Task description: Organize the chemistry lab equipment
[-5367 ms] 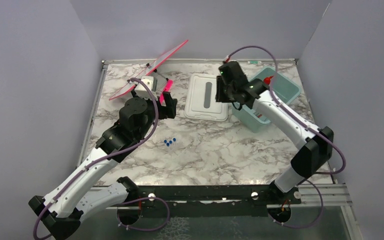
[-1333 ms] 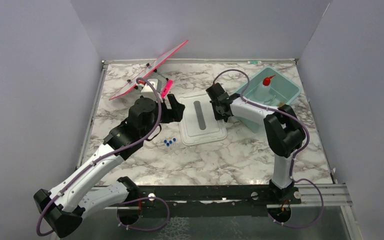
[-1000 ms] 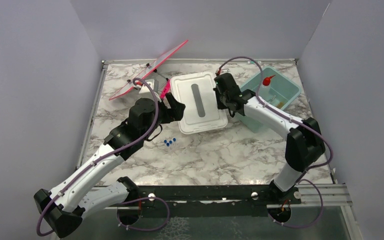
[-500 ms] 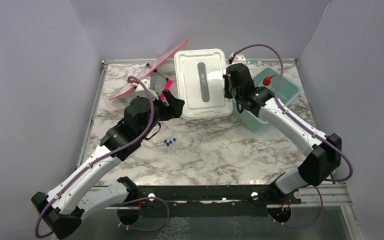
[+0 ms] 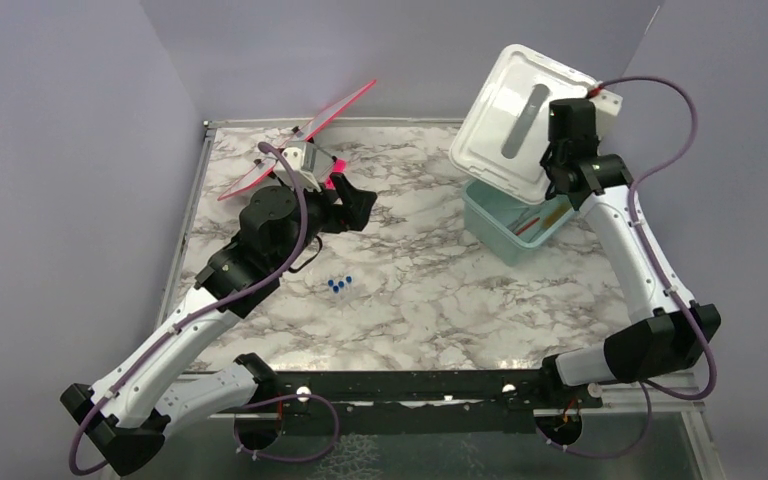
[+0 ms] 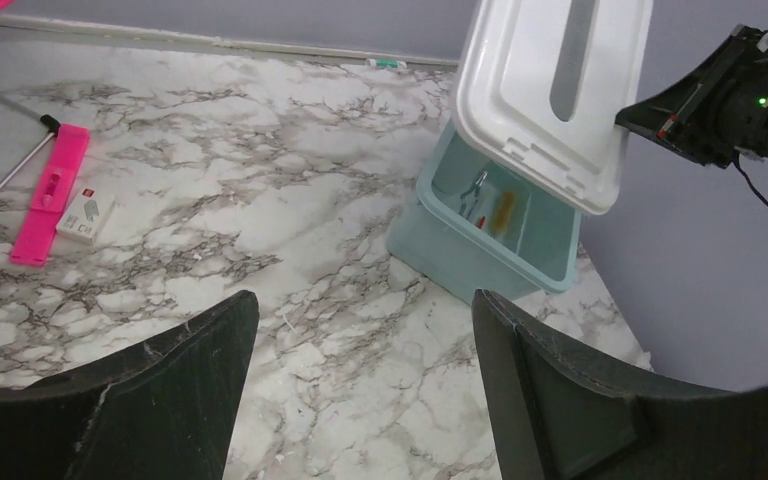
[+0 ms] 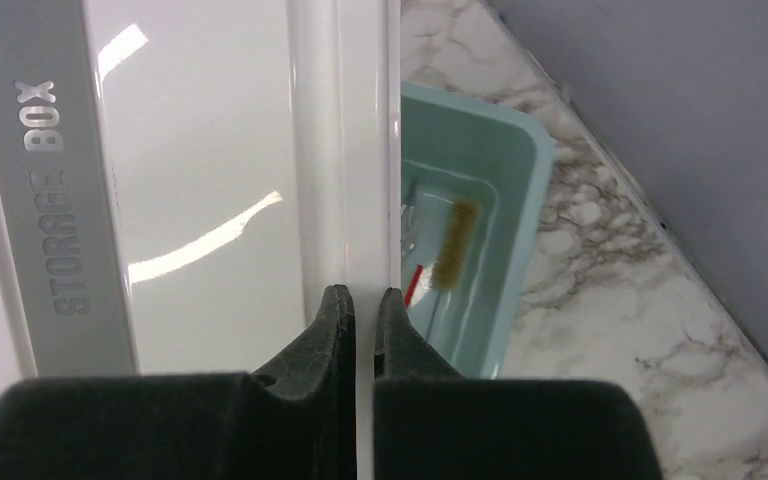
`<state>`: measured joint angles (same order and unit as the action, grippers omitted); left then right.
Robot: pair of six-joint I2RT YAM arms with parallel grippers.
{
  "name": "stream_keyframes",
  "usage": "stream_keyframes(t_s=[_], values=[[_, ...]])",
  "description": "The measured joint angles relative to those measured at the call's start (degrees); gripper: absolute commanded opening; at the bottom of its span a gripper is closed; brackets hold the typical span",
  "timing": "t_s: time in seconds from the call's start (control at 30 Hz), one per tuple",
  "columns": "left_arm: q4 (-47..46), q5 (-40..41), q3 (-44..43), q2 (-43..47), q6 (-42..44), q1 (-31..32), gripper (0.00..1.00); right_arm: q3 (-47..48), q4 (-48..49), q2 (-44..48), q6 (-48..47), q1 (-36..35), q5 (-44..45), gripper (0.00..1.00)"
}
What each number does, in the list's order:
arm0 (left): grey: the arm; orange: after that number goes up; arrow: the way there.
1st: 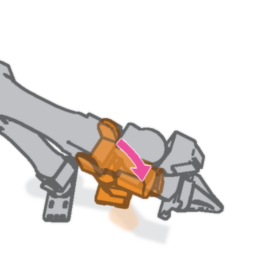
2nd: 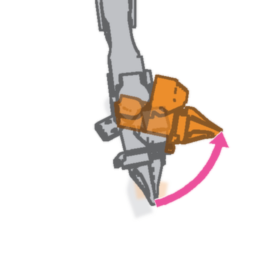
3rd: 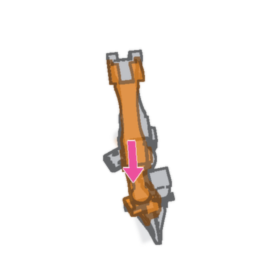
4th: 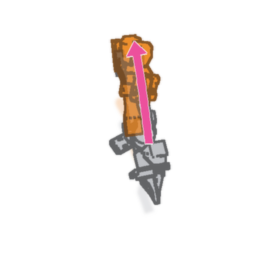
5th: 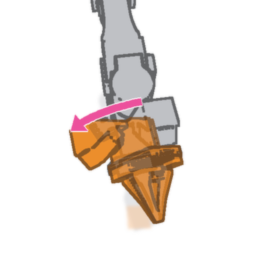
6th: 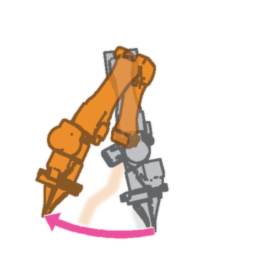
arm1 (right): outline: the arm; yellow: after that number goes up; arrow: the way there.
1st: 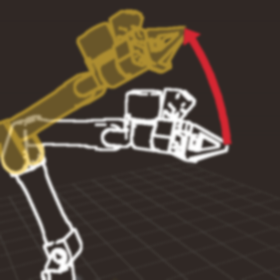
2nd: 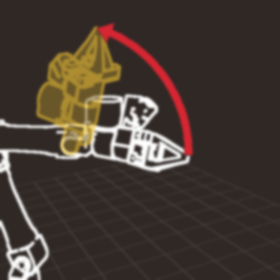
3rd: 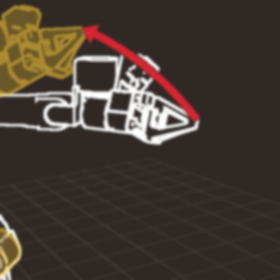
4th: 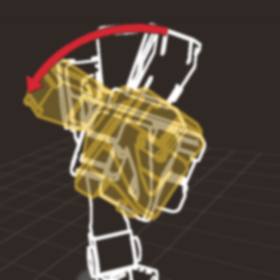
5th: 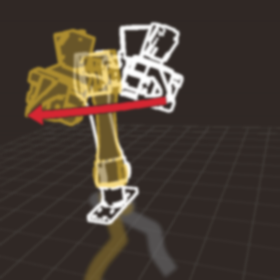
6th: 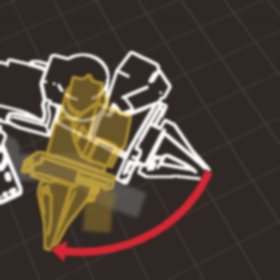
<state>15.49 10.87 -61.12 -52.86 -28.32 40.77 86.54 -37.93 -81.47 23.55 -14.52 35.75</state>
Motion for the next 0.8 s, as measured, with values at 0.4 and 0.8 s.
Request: stream_keyframes(t_s=[0.4,0.8], values=[[-1.4,-0.3,0.8,-0.2,1.7,0.0,0.81,-8.2,-10.9,0.7,16.4,10.6,-4.2,0.01],[-2.1,-0.1,2.9,0.7,1.8,0.0,0.81,-9.3,-13.0,-3.0,17.8,10.9,-9.4,0.01]])
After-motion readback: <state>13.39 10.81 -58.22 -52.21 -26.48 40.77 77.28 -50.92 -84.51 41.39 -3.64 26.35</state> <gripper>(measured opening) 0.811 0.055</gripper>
